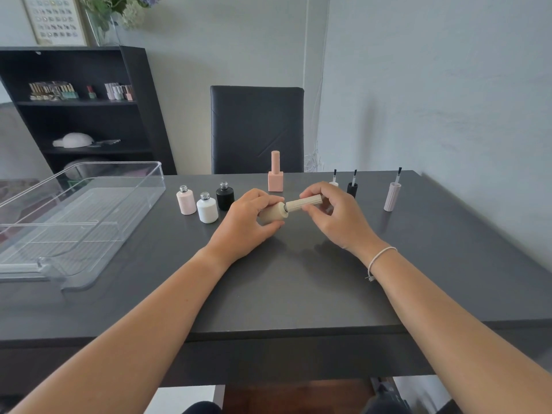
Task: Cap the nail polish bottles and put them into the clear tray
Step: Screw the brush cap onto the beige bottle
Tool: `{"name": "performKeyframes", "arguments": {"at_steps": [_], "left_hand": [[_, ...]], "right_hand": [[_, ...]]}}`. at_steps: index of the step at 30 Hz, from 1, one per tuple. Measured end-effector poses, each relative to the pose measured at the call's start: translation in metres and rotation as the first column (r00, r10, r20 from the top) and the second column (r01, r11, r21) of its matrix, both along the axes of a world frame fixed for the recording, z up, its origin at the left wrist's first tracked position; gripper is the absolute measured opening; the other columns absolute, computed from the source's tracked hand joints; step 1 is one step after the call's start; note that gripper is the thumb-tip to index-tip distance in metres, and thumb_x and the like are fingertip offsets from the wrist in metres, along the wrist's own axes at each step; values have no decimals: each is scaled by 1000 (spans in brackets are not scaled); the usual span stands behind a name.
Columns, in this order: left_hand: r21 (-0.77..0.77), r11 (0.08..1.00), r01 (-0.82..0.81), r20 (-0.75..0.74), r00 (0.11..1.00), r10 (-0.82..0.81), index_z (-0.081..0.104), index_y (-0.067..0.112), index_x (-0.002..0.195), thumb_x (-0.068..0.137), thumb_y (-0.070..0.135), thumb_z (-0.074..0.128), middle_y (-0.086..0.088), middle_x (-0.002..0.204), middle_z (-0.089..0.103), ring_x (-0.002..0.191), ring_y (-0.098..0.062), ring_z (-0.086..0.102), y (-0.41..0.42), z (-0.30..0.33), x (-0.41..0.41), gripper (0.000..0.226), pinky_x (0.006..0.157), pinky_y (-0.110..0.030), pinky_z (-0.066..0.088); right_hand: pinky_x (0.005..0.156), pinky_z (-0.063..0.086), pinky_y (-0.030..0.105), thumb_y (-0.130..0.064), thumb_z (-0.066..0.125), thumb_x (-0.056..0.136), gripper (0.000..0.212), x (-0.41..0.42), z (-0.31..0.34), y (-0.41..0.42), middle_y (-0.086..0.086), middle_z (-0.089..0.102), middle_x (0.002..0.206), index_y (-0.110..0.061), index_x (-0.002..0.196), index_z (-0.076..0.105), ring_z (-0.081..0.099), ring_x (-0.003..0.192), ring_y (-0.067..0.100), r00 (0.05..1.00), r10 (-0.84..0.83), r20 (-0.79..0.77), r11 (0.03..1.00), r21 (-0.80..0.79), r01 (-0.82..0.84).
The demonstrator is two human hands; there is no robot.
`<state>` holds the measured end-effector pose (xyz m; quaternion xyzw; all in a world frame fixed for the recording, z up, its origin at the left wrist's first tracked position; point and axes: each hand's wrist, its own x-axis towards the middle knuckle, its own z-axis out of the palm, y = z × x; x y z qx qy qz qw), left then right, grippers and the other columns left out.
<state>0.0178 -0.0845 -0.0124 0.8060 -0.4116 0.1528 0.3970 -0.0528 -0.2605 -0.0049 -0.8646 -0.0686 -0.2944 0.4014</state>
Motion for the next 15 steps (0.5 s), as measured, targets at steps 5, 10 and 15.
{"name": "performKeyframes", "arguments": {"at_steps": [5, 10, 15], "left_hand": [[-3, 1000, -2, 30, 1000, 3, 62, 13, 112, 75, 11, 72, 3, 99, 59, 93, -9, 52, 1, 1, 0, 38, 85, -17, 40], [-7, 1000, 3, 40, 999, -3, 63, 14, 109, 75, 12, 71, 5, 97, 58, 90, -7, 52, 1, 1, -1, 35, 83, -13, 40], [-14, 1000, 4, 28, 1000, -4, 64, 14, 109, 75, 12, 71, 4, 98, 58, 91, -6, 52, 1, 1, 0, 35, 85, -14, 41]], "right_hand": [[51, 32, 17, -33, 53, 89, 23, 2, -1, -2, -7, 44, 56, -13, 83, 63, 40, 52, 5, 998, -58, -32, 998, -38, 57], [52, 32, 17, -34, 51, 90, 16, -1, -1, -1, -11, 44, 59, -21, 85, 58, 38, 53, 6, 999, -16, -39, 1000, -5, 16], [56, 36, 16, -11, 55, 86, 8, -2, -1, -1, -9, 46, 66, -19, 88, 54, 39, 55, 7, 999, 2, -32, 1000, 3, -2]]}}
